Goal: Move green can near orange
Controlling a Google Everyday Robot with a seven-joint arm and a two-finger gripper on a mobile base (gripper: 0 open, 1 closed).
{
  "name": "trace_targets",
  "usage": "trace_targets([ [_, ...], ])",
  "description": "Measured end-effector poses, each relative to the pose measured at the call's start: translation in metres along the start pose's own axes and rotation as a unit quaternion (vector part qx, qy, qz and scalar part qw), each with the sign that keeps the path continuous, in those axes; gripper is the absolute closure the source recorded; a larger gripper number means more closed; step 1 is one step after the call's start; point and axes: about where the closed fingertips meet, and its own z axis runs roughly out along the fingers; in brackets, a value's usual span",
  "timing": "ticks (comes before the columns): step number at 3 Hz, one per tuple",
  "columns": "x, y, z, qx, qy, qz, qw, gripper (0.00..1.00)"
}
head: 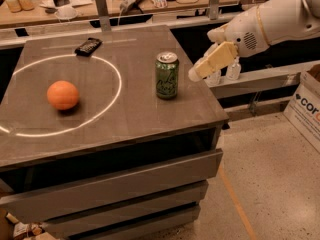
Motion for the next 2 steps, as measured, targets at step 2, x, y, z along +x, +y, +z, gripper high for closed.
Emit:
trace_targets([
  [2, 0.028, -0.02, 0.061, -0.043, -0.016, -0.018, 0.9988, 0.0],
])
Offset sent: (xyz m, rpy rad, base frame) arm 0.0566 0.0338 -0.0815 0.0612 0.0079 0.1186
